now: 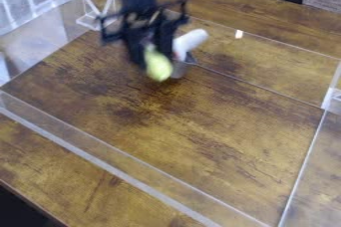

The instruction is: Move the green spoon to the right

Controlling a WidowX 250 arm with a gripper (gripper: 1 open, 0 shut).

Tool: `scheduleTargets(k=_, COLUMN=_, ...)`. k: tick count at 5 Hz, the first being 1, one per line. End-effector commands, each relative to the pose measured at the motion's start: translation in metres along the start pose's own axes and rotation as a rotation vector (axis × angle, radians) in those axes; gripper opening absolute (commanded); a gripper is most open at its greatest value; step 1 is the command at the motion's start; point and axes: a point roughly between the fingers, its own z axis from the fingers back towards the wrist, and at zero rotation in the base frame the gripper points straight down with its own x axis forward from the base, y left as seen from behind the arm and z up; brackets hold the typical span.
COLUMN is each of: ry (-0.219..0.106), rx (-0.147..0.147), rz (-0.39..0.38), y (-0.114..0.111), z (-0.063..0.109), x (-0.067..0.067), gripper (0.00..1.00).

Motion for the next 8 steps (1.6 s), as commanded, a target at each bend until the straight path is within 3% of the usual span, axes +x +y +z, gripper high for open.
scheduleTargets(k=1, ry=-0.04, rx=-0.039, rz=-0.09, y=-0.021, z=0.02, x=-0.009, gripper=0.0)
scheduleTargets(k=3, ry=-0.109, rx=-0.086, rz=0.033, y=-0.014, z=0.023, x=-0.004, gripper=0.0)
scheduleTargets(k=6, ry=-0.152, rx=-0.105, rz=0.099, y=-0.061, z=0.014, x=-0.019, gripper=0.0)
scheduleTargets(k=8, ry=-0.188, rx=-0.112, rz=0.174, y=-0.069, z=0.008, x=-0.018, gripper=0.0)
